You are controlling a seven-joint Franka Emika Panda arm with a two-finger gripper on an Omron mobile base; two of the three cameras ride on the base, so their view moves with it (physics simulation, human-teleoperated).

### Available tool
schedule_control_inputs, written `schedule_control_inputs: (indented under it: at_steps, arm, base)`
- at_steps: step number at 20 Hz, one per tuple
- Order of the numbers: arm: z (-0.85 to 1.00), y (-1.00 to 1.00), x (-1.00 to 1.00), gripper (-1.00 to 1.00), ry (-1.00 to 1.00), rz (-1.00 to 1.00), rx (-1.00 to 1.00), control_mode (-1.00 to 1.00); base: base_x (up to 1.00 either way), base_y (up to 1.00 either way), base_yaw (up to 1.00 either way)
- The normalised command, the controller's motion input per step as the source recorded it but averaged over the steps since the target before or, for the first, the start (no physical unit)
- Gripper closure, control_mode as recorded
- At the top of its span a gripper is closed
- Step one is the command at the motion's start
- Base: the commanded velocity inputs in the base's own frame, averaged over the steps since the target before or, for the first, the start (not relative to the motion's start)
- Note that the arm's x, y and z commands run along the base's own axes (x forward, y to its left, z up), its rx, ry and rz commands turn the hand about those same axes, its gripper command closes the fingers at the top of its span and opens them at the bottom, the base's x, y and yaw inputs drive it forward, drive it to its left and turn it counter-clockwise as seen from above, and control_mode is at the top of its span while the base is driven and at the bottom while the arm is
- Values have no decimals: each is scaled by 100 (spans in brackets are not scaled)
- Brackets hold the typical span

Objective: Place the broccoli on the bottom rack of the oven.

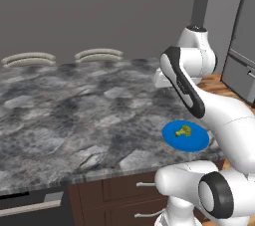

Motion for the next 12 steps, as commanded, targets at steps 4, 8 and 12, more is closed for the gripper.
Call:
schedule_control_inputs:
  at_steps: [4, 8, 12]
  arm:
    - [-11, -28, 0, -100, 2, -3, 0, -100]
    - [-22, -61, 5, -100, 13, -2, 0, -100]
    - [-39, -53, 0, -100, 9, -2, 0, -100]
  base:
    - [0, 0, 0]
    - [0, 0, 0]
    - [0, 0, 0]
